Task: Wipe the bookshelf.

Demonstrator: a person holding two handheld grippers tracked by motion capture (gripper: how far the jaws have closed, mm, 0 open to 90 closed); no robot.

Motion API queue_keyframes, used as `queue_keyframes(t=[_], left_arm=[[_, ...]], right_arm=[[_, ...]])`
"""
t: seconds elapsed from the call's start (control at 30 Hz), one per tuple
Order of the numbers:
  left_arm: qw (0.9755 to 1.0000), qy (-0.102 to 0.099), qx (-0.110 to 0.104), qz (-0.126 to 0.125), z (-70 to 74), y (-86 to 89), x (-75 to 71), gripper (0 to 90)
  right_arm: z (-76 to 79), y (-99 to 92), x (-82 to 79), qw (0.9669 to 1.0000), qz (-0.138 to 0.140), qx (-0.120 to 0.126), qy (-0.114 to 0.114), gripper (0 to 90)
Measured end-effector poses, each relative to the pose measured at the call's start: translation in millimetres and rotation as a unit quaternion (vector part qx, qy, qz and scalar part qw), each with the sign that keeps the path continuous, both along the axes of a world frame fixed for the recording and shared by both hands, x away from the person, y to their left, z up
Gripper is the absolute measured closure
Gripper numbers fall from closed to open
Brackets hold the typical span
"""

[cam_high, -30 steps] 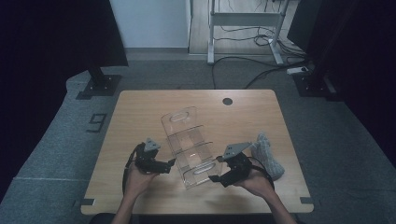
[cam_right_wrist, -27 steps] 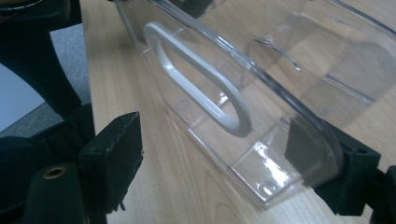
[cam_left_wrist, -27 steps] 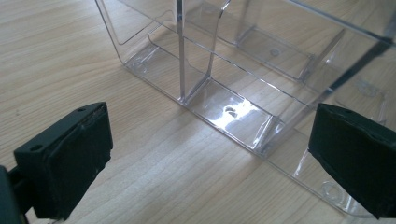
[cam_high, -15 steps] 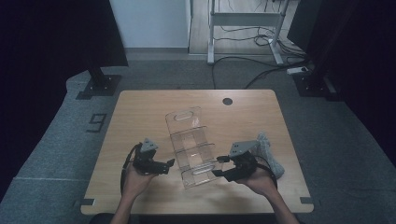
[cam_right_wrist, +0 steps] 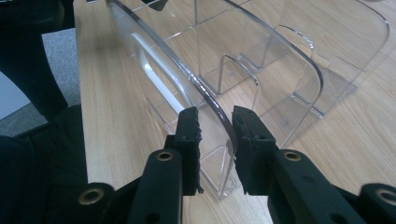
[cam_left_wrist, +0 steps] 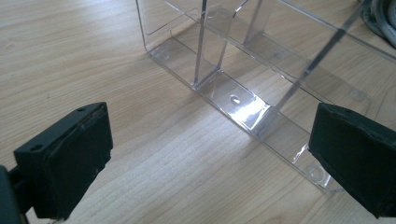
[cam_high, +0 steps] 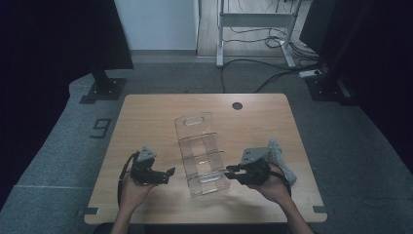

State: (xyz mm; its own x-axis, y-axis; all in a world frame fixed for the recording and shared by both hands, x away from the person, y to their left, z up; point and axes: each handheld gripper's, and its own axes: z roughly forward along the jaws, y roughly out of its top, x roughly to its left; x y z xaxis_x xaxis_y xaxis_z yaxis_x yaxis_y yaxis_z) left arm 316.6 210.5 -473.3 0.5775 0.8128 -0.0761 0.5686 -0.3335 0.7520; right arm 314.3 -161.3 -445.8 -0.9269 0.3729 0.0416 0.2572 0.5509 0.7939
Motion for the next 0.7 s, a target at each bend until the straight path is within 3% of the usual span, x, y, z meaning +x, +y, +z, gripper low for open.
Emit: queue_keyframes(t=[0.37,0.7], left_arm=[[1.0,-0.001,0.001,0.003,1.3,3.3,-2.3,0.0],[1.0,-0.005,-0.001,0.004,4.0,3.1,-4.4,0.0]], right_arm=[[0.4,12.0,-0.8,1.0,-0.004,-0.005,-0.002,76.6],[-0.1,17.0,3.1,0.9994,-0.032,-0.006,-0.009,79.1]])
